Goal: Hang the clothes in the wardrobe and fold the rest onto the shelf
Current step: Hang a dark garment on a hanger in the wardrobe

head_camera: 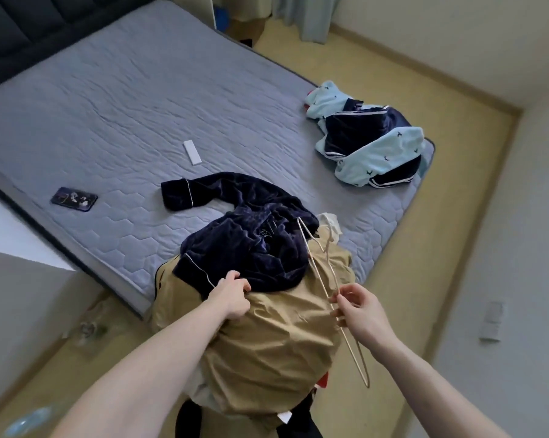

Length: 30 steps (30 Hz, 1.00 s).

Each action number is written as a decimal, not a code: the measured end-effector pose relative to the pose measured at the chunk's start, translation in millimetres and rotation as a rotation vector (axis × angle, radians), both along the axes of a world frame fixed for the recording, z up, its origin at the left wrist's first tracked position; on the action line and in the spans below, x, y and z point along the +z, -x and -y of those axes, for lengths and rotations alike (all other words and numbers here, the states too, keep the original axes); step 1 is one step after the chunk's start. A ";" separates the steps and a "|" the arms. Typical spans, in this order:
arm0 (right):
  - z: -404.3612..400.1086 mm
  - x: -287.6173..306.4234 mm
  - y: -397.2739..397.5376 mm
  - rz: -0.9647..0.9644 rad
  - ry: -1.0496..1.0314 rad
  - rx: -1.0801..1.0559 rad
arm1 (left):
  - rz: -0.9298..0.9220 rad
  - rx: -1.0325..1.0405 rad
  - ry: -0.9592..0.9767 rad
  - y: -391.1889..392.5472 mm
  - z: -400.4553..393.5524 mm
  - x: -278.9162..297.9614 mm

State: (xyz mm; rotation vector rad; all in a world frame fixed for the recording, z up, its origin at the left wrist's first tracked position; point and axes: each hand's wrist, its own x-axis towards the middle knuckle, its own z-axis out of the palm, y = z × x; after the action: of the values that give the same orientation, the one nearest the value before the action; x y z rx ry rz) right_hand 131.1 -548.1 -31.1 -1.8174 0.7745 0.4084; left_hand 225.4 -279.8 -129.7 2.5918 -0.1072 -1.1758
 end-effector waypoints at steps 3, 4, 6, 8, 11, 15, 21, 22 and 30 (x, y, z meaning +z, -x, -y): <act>24.1 -29.0 -22.5 0.008 -0.005 0.055 | -0.025 -0.001 -0.013 -18.6 37.4 -37.8; 28.2 -36.1 -26.8 0.009 -0.011 0.060 | -0.043 -0.011 -0.024 -21.1 45.1 -48.4; 39.9 -59.3 -36.4 0.013 -0.029 0.067 | -0.074 -0.072 -0.069 -27.4 60.7 -80.8; 47.2 -76.7 -43.4 0.015 -0.053 0.067 | -0.104 -0.118 -0.131 -30.7 66.8 -107.7; 51.7 -90.3 -44.8 0.013 -0.084 0.069 | -0.053 -0.136 -0.203 -28.6 64.7 -123.7; 50.8 -83.1 -38.9 0.005 -0.105 0.091 | 0.229 0.227 0.009 -30.7 50.2 -79.8; 32.2 -20.9 -36.9 0.075 -0.078 0.197 | 0.429 0.848 0.419 -29.5 5.8 87.7; 26.8 -4.9 -37.2 0.094 -0.062 0.228 | 0.465 0.852 0.478 -22.9 -1.8 118.9; -36.4 107.3 -35.8 0.273 -0.008 0.452 | 0.794 0.688 0.673 65.1 -53.5 356.9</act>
State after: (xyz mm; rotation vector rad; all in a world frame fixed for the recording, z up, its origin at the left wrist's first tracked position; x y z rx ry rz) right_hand 166.9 -511.6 76.2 -1.9858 0.1692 0.4382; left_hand 160.4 -226.3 227.2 2.0347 0.1836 0.1485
